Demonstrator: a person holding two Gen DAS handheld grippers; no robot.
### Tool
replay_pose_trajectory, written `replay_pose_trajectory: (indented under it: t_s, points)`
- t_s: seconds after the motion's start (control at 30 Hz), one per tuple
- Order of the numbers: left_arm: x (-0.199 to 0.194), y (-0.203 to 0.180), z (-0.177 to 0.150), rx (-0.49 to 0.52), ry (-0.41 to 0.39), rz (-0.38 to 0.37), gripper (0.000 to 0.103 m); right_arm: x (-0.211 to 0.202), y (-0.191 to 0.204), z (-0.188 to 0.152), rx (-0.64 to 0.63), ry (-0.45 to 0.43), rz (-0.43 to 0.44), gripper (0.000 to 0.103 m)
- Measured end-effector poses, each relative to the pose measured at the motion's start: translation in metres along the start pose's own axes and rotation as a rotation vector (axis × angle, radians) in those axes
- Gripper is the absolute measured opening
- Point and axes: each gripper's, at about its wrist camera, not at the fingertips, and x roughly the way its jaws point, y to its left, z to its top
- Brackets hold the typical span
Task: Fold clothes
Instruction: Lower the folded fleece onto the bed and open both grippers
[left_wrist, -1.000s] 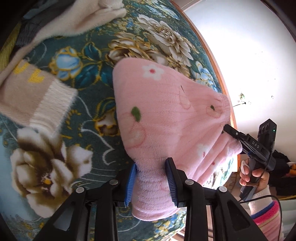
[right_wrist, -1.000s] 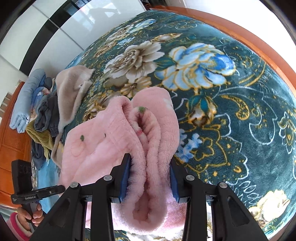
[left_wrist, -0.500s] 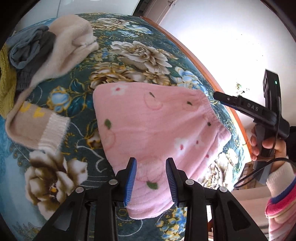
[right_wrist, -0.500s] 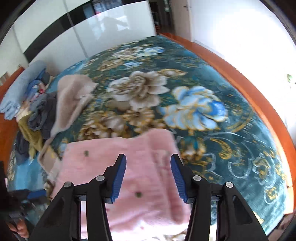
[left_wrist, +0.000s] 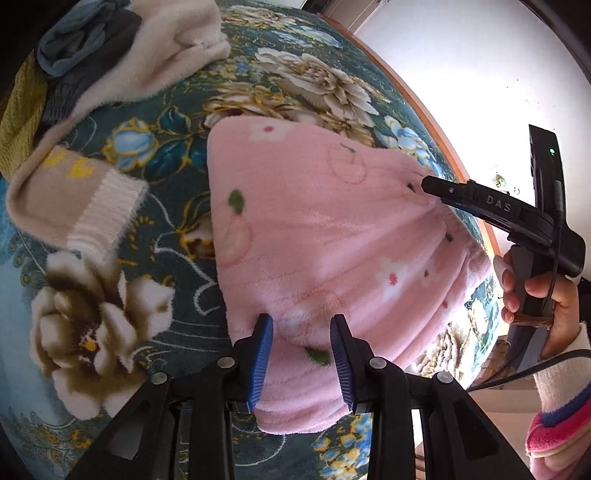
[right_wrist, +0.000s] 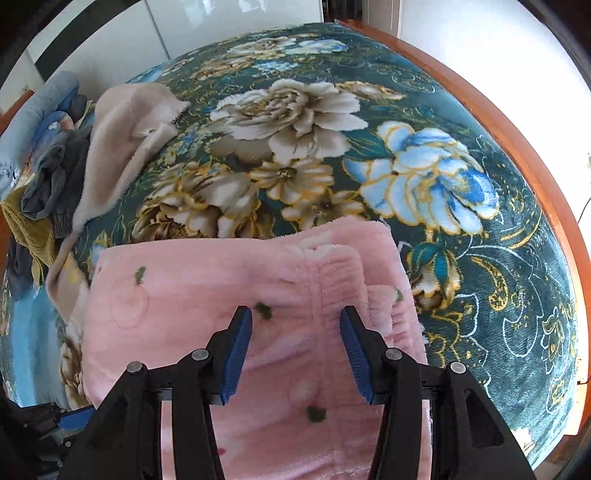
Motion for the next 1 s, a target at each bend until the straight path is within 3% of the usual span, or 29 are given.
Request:
replay_pose_trajectory:
  t_s: [0.17,0.27,0.43,0.77,1.0]
  points:
    - [-0.023,-0.011,-0.008,0.047,-0.107,0.018,0.036,-0.050,0.007,-0.023,-0.038,-0.136,0.023,0.051]
    - [-0.027,-0.012,-0.018,0.043,-0.139,0.026,0.036,-0.066,0.013,-0.046,-0.077,-0.171,0.002,0.051]
    - [-0.011,-0.011,-0.031,0.034,-0.104,0.109,0.036,-0.061,0.015,-0.082,-0.140,-0.150,-0.044,0.051]
    - [0.021,-0.012,-0.042,0.017,-0.036,0.204,0.037,-0.019,-0.006,-0.106,-0.075,-0.088,0.001,0.051]
    - [0.001,-0.022,-0.051,0.015,-0.079,0.234,0.037,-0.039,0.001,-0.118,-0.071,-0.117,0.036,0.051]
